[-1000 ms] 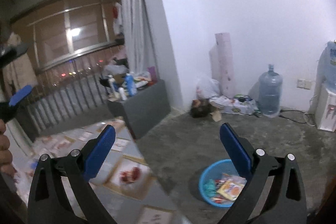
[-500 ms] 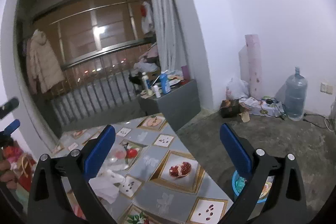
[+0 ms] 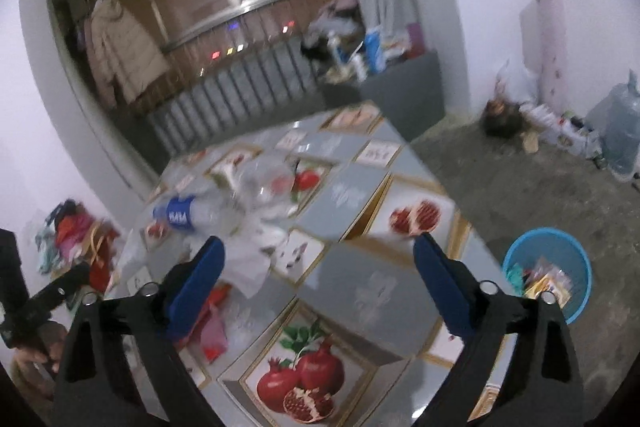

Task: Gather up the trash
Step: 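Move both grippers back to the table, then grasp the red wrapper with the left gripper while the right grasps the clear plastic cup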

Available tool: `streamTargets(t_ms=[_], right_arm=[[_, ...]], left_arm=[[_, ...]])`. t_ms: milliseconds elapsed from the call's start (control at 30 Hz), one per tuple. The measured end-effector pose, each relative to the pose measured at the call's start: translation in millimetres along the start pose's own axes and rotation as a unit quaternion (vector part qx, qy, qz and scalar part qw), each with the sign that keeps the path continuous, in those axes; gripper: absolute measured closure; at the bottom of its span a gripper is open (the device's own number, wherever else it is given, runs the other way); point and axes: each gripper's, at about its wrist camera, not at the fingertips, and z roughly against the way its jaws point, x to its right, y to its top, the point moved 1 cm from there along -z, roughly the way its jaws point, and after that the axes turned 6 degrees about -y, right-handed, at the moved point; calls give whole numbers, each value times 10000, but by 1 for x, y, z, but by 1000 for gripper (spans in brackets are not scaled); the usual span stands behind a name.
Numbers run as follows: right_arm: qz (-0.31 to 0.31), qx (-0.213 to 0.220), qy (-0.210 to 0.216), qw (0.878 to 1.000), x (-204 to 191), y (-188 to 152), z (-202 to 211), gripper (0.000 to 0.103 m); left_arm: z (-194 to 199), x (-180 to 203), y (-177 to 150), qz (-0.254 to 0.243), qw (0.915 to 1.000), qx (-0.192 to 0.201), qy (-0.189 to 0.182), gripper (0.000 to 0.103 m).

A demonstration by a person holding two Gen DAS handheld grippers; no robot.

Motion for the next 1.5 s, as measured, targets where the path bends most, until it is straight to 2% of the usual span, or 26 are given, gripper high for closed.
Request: streamTargets(t_ms=[67,200,333,533,700,900,1133,1300,1433,1500], right_arm=[[9,-114,53,9999,-4,-2,-6,18],[70,-341,154,9993,-11,-1,-20,22],[104,-543,231,9982,-15,-1,-31,24],[26,-803,506,9955,-18,4,-47,29],[-276,-1118,931,9890,-20,26,-75,31],[-543,-1560,1342,9771,-30,64,-120,31],[-1003,-2042,1379,9640,-41,105,-185,31],[-1020,-2298,916,9635,-47,123,-230,31],[-877,-2585,676,9596,-45,122,-249,44],[-790,-2754,698,9555,-43,116,-252,51]], left_arm=[[-17,5,-4,-35,9997,-200,-152,9],[-49,18,-11,-354,9972,-652,-115,25],[-73,25,-18,-672,9930,-975,-6,28],[-88,28,-21,-934,9882,-1206,110,31],[-102,24,-27,-932,9838,-1518,190,41],[-106,15,-31,-771,9828,-1674,151,51],[-108,10,-34,-663,9825,-1738,111,61],[-108,10,-32,-688,9825,-1725,125,67],[-107,10,-33,-734,9826,-1703,137,70],[-107,10,-33,-739,9827,-1692,129,71]])
